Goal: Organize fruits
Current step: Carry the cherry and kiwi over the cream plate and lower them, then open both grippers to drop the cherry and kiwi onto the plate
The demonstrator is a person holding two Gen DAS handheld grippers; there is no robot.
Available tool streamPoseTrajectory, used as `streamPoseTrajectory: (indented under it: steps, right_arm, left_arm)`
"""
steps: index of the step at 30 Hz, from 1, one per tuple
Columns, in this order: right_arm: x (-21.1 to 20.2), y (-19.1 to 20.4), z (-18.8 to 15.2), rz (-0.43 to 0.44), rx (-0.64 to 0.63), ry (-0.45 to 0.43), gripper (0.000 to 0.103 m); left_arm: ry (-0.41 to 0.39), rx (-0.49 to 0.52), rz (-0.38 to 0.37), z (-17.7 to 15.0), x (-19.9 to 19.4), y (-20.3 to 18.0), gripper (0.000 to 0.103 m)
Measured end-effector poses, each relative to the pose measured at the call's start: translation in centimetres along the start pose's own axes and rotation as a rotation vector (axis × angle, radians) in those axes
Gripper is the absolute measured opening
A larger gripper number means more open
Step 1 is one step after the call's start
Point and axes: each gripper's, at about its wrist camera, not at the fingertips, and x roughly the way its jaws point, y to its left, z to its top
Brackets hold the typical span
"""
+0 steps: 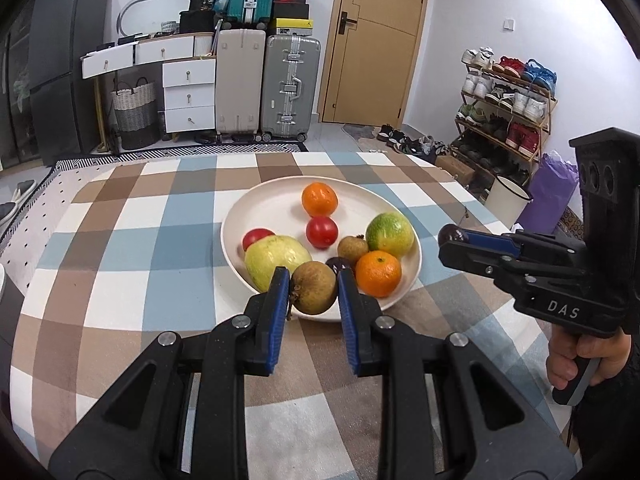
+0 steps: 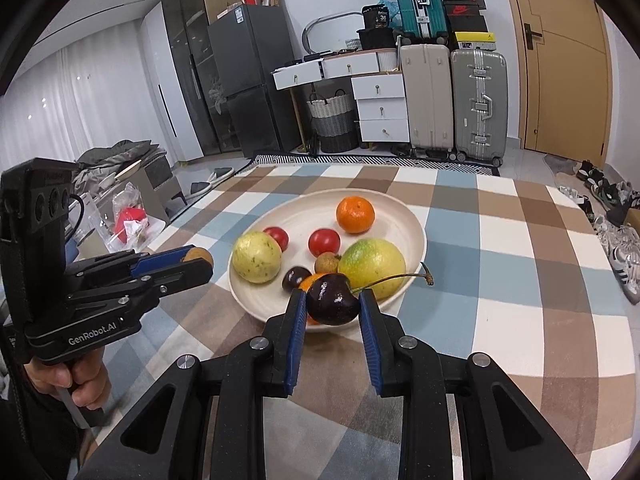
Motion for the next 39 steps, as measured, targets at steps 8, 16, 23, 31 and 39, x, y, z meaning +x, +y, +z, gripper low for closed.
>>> streamPoseTrajectory:
  steps: [8,16,23,31,39]
  right_arm:
    - [-0.5,-0.3,2.5,-0.002,0.011,-0.038,0.027]
    - [0.6,-1.5,4.4,-0.015,0.008,-0.045,0.027]
    - [2.2,-3.0,5.3,-0.018,0.015,-0.024,0.027]
    - [4.4,-3.5,5.5,-0.027,0.023,0.015,0.027]
    - [7.0,-2.9,5.4,-0.048,0.018,0.050,0.027]
  left_arm:
    - [-0.046,-0.004,0.017,2.7,-0.2,0.2,0.022]
    - [-0.053,0.011,0.020,4.8,1.6,-0.3,0.022]
    - [-0.045,0.019,0.028,5.7,3.6,-0.6,0.022]
    - [-0.020,0.020,0.040,5.5,5.8,-0.1,0.022]
    - [-0.004,0.019,0.050,4.9,7.1,0.2,0.022]
